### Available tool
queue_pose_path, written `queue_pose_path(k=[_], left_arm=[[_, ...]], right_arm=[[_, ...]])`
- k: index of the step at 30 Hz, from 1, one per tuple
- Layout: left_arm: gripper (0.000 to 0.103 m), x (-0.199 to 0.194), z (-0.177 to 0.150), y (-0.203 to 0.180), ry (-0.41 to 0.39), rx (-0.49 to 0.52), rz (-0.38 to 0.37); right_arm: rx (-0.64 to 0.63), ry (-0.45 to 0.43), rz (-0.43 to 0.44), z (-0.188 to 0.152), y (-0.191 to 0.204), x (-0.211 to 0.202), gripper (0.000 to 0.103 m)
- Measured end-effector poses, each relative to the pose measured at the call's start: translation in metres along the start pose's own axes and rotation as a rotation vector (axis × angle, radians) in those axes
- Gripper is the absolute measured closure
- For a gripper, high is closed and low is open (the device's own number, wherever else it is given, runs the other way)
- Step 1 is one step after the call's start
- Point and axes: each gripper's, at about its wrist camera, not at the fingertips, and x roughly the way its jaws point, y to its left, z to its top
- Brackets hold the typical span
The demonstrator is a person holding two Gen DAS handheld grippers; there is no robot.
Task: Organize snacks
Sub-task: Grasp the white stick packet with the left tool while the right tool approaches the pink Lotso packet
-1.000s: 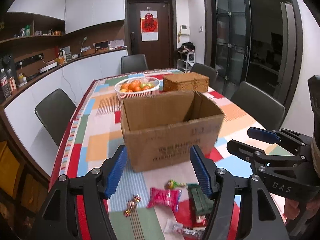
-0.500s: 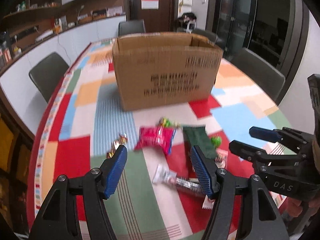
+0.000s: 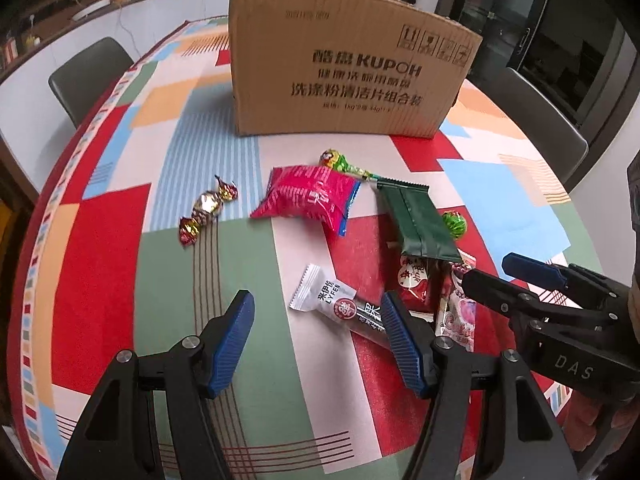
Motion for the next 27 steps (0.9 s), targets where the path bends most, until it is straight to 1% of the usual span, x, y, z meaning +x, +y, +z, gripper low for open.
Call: queue_pose_path(k=[4,7,8,11,14,17,21,24,27], left_arm=[[0.04,0.009,-0.001,-0.002,0.026,-0.013,-0.005],[0.041,0.015,-0.001,-0.004,0.044,-0.036,-0.026],[0.043,0.017,-0.001,-0.006,0.047,-0.038,-0.027],[0.044,0.019,-0.001,-0.007,0.039,-0.037,-0.022],[0.049,0.021,0.001,-0.008,0.04,-0.036,-0.025],[0.051,0.027,0.001,-0.008,0.049,-0.045,-0.02],[0.058,0.026,0.0,-0.008,0.045,-0.027,-0.015],[0.059,0.023,-0.005,-0.007,0.048,-0.025,-0.022],[0.059,0.02,-0.011,-0.006,0.045,-0.021,-0.016]], right_arm=[[0.041,0.009,0.005,-0.002,-0.005,0.004,0.043],[0.054,0.014,0.007,-0.003,-0.005,0.007,0.043],[0.056,0.018,0.012,-0.004,-0.005,0.009,0.043],[0.063,0.034,0.021,-0.005,-0.006,0.012,0.043],[0.07,0.041,0.024,-0.006,-0.006,0.014,0.043],[0.069,0.046,0.028,-0.006,-0.005,0.017,0.043],[0.052,0.046,0.026,-0.004,-0.001,0.02,0.043],[0.042,0.055,0.034,-0.005,0.003,0.023,0.043],[0.029,0.056,0.024,-0.005,0.006,0.024,0.043]])
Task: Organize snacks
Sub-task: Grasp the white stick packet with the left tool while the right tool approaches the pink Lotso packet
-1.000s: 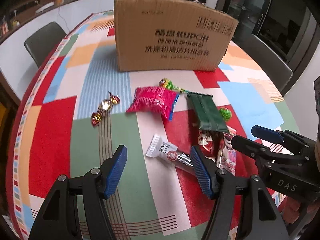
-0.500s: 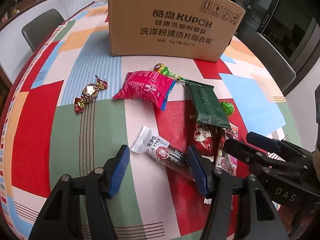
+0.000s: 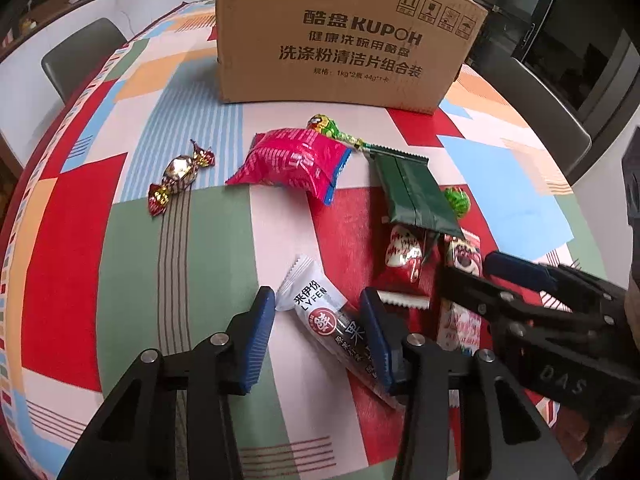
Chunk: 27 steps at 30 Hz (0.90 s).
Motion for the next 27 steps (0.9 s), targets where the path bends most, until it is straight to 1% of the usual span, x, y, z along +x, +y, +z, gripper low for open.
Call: queue_pose_path(k=[3,7,9,10,12,15,17,19,22,24,27], left_arm=[[0.059,-0.001,-0.004,-0.002,-0.003,0.008,0.015],[0.062,-0.002,-0.01,-0.01,-0.016,0.062,0.051],[0.071,-0.003,-0.012,-0.012,-0.024,0.073,0.04],[0.073,-0.003,-0.013,-0.012,-0.026,0.075,0.036],[0.076,-0.004,-0.015,-0.011,-0.035,0.084,0.025],[0.08,-0.005,-0.016,-0.009,-0.041,0.075,-0.001],[0.082,-0.005,-0.015,-0.007,-0.036,0.062,-0.027],[0.083,-0.005,-0.015,-0.006,-0.029,0.048,-0.05],[0.083,-0.008,-0.015,-0.009,-0.03,0.05,-0.056],[0.084,-0.01,-0.015,-0.011,-0.033,0.05,-0.061],[0.086,-0.015,-0.015,-0.014,-0.041,0.051,-0.07]], right_arm=[[-0.012,-0.003,-0.016,-0.001,0.002,0.001,0.043],[-0.049,-0.02,-0.068,-0.001,0.007,0.004,0.043],[-0.084,-0.042,-0.117,-0.005,0.013,0.005,0.043],[-0.115,-0.054,-0.145,-0.009,0.018,0.007,0.043],[-0.156,-0.074,-0.169,-0.014,0.022,0.005,0.049],[-0.167,-0.081,-0.155,-0.017,0.022,0.002,0.059],[-0.173,-0.085,-0.146,-0.019,0.02,0.0,0.07],[-0.161,-0.081,-0.128,-0.019,0.015,-0.003,0.072],[-0.135,-0.071,-0.099,-0.018,0.008,-0.005,0.075],[-0.105,-0.062,-0.072,-0.018,0.003,-0.007,0.075],[-0.093,-0.07,-0.065,-0.019,0.0,-0.014,0.075]])
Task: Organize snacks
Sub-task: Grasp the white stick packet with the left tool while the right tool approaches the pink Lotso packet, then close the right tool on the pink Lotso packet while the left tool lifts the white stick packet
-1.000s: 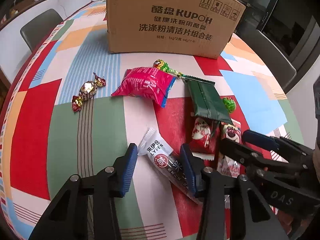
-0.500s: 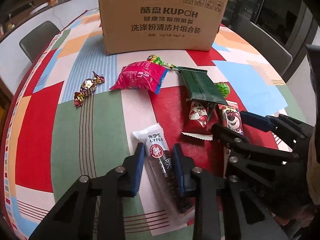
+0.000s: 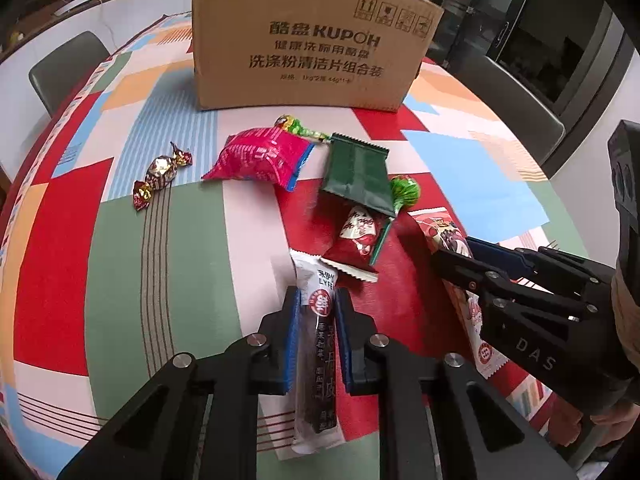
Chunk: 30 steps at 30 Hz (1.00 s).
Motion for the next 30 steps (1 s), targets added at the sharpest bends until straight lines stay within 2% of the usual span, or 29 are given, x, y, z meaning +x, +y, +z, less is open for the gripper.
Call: queue_pose_path(k=[6,11,15,19,25,30], left_arm=[[0.091,-0.011,0.0,-0.006,-0.026,0.017,-0.006],[0.091,-0.011,-0.003,-0.005,-0.027,0.017,-0.013],[0.089,-0.005,-0.007,0.001,-0.003,-0.004,-0.03],[0.082,0.006,-0.01,0.003,0.045,-0.014,-0.039],[0.084,0.005,-0.012,-0.003,0.023,0.016,-0.025],[0.086,-0.012,-0.012,-0.006,-0.017,0.028,-0.012]], right_arm=[[-0.014,-0.042,-0.001,0.0,0.001,-0.021,0.075],[-0.028,-0.068,-0.003,0.0,0.003,-0.031,0.075],[-0.039,-0.05,0.01,-0.001,0.007,-0.029,0.075],[-0.048,-0.04,0.017,-0.004,0.01,-0.026,0.075],[-0.042,-0.032,0.028,-0.005,0.008,-0.024,0.075],[-0.036,-0.043,0.032,-0.005,0.007,-0.027,0.075]])
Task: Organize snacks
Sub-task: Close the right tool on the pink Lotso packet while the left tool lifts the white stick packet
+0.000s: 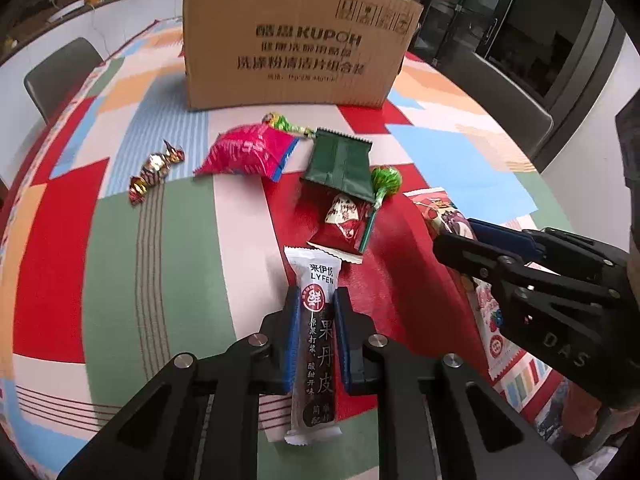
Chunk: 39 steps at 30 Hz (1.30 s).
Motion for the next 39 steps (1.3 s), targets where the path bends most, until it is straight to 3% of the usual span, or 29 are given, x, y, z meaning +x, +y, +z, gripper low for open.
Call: queue_pose_path(k=[6,9,16,20,23,28,34,39], left_arm=[[0.086,-0.031,0.006,0.0,-0.082,0.005,0.028],[0.098,-0.044,0.016,0.0,-0.123,0.01,0.03],[0.099,-0.066,0.043,-0.003,-0.22,0.032,0.006],[0.096,-0.063,0.039,0.0,-0.196,0.038,0.019],[0.084,-0.05,0.029,0.007,-0.134,0.017,0.014],[0.078,-0.016,0.016,0.016,-0.014,-0.006,0.033],[0.069,0.008,0.013,0.017,0.016,0.016,0.089],[0.072,0.023,0.012,0.018,0.031,0.018,0.119]], right_arm=[[-0.02,-0.041,-0.005,0.004,0.004,-0.013,0.075],[-0.042,-0.072,-0.014,0.008,0.008,-0.022,0.075],[-0.015,-0.133,0.034,0.033,0.005,-0.043,0.075],[0.02,-0.137,0.065,0.044,0.002,-0.046,0.075],[0.007,-0.108,0.069,0.038,0.008,-0.039,0.075],[-0.003,-0.02,0.096,0.022,0.015,-0.013,0.075],[-0.017,0.011,0.08,0.018,0.016,0.0,0.075],[-0.021,0.031,0.082,0.017,0.016,0.009,0.075]])
